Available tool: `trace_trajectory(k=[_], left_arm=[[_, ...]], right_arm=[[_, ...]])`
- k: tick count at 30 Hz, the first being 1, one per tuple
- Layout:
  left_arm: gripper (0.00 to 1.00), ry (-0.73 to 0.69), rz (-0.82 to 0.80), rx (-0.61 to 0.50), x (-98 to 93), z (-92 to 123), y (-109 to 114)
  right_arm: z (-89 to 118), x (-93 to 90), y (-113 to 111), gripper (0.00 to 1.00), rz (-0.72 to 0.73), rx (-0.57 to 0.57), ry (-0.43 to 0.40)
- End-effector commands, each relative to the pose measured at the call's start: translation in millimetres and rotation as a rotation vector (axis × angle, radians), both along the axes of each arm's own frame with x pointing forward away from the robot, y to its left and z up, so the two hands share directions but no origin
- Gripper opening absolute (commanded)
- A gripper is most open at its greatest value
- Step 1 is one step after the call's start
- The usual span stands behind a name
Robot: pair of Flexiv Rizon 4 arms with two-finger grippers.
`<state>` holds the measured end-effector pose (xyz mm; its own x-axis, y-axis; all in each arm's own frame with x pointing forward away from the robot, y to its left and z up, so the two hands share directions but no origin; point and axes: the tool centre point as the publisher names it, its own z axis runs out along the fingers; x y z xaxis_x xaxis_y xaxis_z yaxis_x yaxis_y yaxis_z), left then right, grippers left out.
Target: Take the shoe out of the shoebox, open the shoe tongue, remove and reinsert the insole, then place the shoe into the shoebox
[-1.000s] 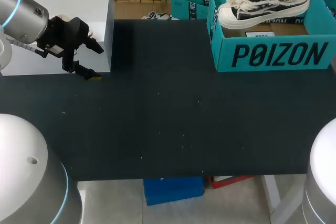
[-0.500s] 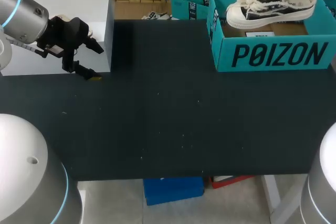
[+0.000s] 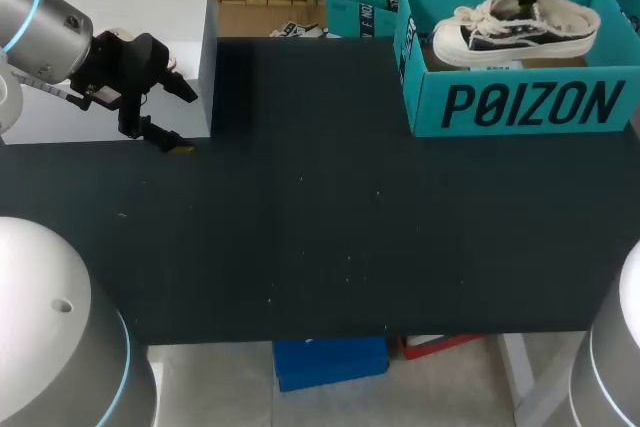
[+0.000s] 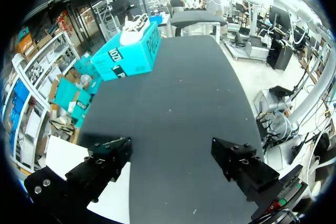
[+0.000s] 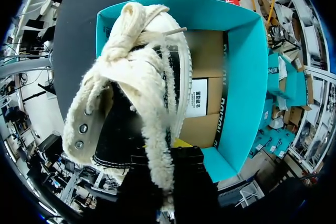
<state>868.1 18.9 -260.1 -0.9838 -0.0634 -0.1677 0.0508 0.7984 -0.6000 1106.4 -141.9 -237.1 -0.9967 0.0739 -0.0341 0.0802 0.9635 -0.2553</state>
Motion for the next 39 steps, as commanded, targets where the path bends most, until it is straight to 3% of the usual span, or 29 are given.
trace_trajectory(k=[1, 30, 39], left_arm=[[1.00, -0.004, 0.001, 0.000, -0.9, -1, 0], [1.00, -0.004, 0.001, 0.000, -0.9, -1, 0], [1.00, -0.004, 0.001, 0.000, -0.9, -1, 0]], right_arm=[[-10, 7.9, -2, 0.00, -0.014, 0.014, 0.013], [-98, 10.3, -8, 0.00, -0.019, 0.106, 0.091], [-117, 10.1, -11, 0.00, -0.023, 0.130, 0.092]])
